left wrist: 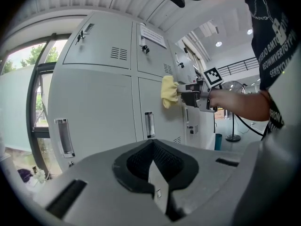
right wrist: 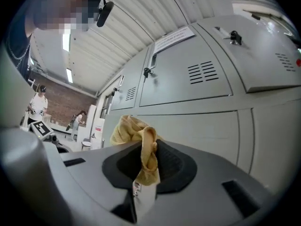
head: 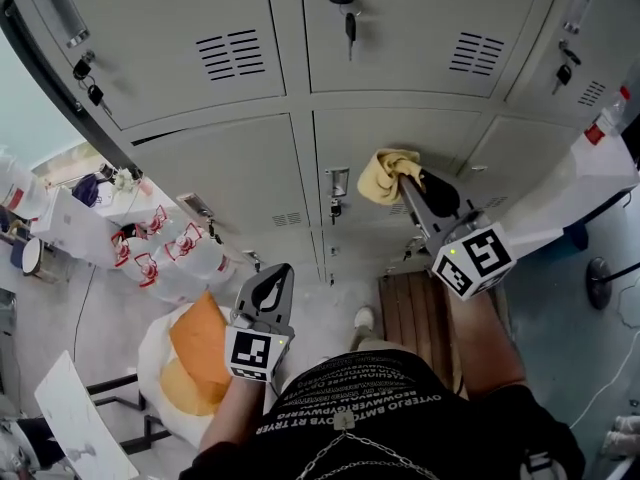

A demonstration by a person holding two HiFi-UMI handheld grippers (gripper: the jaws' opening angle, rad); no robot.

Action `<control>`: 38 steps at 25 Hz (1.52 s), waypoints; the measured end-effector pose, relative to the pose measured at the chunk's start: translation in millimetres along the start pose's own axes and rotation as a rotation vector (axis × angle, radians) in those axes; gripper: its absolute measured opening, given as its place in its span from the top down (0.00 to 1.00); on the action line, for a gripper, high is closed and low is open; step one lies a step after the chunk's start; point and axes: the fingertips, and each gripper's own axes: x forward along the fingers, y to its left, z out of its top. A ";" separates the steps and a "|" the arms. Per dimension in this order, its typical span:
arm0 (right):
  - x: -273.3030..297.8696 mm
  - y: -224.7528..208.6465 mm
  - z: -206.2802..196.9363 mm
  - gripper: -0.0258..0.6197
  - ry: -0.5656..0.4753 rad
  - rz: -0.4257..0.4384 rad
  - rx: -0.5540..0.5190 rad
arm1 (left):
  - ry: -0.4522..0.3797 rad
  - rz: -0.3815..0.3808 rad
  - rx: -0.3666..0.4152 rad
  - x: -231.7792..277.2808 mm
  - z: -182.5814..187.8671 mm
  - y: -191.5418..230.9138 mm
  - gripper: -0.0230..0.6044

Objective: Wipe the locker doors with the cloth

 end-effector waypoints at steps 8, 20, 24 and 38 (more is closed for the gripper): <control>47.9 41.2 -3.8 0.87 0.003 0.083 -0.003 | 0.021 0.046 -0.016 -28.6 -10.1 11.1 0.96; 82.3 26.9 -13.8 0.87 0.065 0.017 -0.093 | 0.032 0.039 -0.012 -26.8 -12.5 13.8 0.96; 66.8 5.7 -14.6 0.87 0.070 -0.022 -0.096 | 0.030 0.016 -0.008 -16.0 -11.8 8.8 0.96; 3.9 -75.7 -23.2 0.87 0.090 -0.187 -0.061 | 0.002 -0.076 0.006 25.2 1.5 -9.1 0.96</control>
